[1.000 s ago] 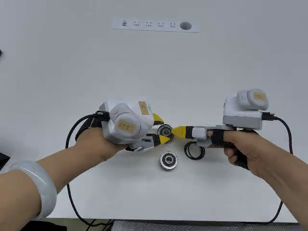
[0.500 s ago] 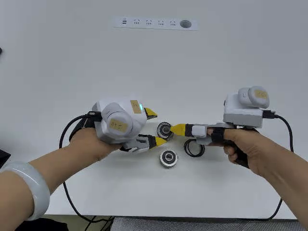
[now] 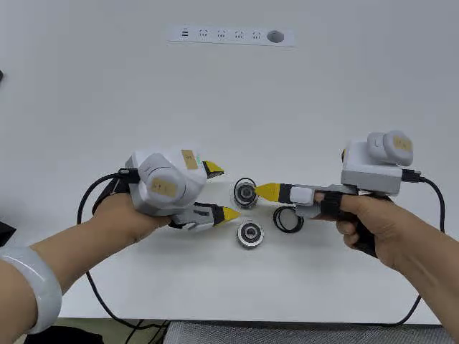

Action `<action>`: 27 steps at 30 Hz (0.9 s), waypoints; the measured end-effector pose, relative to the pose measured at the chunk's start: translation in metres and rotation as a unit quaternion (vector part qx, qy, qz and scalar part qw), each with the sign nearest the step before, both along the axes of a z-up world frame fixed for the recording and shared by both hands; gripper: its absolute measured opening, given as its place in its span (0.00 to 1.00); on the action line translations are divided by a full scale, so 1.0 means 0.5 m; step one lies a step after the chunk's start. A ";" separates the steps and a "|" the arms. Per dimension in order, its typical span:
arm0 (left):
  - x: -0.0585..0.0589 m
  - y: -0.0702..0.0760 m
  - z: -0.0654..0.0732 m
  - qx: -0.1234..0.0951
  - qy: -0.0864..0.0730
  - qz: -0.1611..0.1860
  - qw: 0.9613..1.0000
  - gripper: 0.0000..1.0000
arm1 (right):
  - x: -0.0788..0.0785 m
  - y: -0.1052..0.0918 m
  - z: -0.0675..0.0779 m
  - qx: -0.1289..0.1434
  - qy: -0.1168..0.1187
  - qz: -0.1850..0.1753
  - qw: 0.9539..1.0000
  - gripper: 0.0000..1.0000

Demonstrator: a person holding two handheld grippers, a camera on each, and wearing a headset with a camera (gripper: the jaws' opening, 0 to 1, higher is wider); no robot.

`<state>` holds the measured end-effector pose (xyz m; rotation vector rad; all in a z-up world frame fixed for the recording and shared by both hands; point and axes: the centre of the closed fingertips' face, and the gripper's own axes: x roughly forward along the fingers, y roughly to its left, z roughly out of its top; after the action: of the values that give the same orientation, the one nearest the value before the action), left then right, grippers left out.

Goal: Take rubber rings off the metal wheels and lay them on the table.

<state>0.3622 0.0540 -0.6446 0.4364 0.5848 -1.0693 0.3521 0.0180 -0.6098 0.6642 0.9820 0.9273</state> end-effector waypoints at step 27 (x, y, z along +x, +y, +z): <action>-0.022 0.024 0.004 -0.005 0.004 0.012 1.000 0.47 | -0.041 -0.120 -0.067 -0.049 0.035 -0.063 0.996 0.02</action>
<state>0.3514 0.0659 -0.6425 0.4156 0.5905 -1.0504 0.3316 -0.0419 -0.6430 0.6711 1.0294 0.7453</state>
